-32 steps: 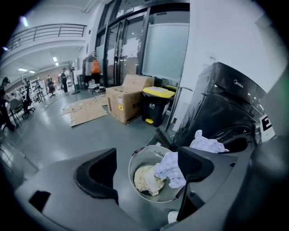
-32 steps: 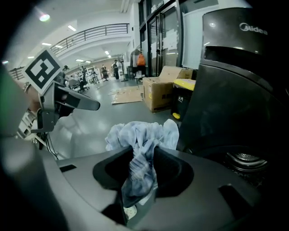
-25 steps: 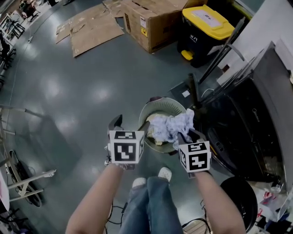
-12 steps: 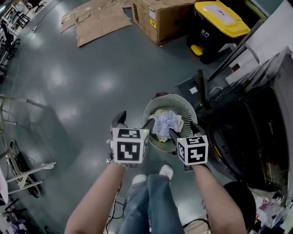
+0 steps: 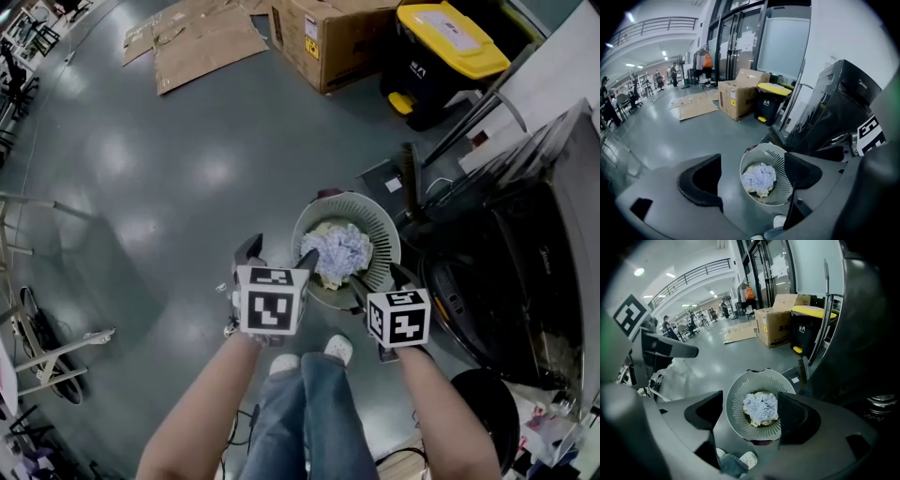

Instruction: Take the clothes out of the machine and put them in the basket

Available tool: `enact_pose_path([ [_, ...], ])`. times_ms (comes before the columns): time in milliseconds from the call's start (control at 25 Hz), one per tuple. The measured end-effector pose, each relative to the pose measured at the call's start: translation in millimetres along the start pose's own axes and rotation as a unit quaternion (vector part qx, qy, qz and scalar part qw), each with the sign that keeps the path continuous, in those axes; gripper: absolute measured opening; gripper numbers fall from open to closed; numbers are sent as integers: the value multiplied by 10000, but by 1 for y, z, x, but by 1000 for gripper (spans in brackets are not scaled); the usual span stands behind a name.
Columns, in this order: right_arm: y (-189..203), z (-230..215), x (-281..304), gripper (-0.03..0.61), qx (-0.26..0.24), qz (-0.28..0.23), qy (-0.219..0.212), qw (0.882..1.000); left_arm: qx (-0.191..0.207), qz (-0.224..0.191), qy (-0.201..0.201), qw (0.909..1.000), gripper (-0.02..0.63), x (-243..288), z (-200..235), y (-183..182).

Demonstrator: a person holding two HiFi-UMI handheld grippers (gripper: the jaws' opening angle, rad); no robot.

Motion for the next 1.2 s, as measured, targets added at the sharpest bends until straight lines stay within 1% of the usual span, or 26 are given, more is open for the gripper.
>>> enact_pose_path([
  [160, -6, 5, -25, 357, 81, -82, -36, 9999, 66, -35, 77, 9999, 422, -18, -9, -6],
  [320, -13, 16, -60, 357, 244, -153, -7, 9996, 35, -51, 93, 9999, 422, -46, -15, -16],
  [480, -20, 27, -100, 357, 198, -135, 25, 9997, -104, -107, 122, 9998, 422, -78, -19, -26],
  [560, -22, 34, -117, 357, 235, -127, -65, 9996, -224, -141, 107, 9996, 422, -96, -18, -28],
  [640, -23, 39, -134, 357, 383, -139, -189, 9990, -265, -174, 83, 9995, 422, -115, -18, -31],
  [760, -26, 39, -161, 357, 595, -187, -228, 9978, -91, -176, 113, 9997, 422, -140, -27, -33],
  [880, -31, 42, -181, 357, 632, -157, -248, 9976, 65, -240, 117, 9996, 422, -162, -34, -36],
  [1080, -39, 51, -206, 357, 661, -113, -317, 9972, 149, -395, 127, 9990, 422, -188, -38, -44],
  [1200, -43, 56, -220, 357, 575, -125, -397, 9975, 85, -507, 104, 9986, 422, -202, -40, -50],
])
Point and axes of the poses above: the fingertips, and each gripper's own axes: x forward along the fingers, z to its left, y out of its underside, the point moved 8 cm from there along -x, backward along the fingers, and after that the axes turned 6 degrees about z, right-handed, at the moved point
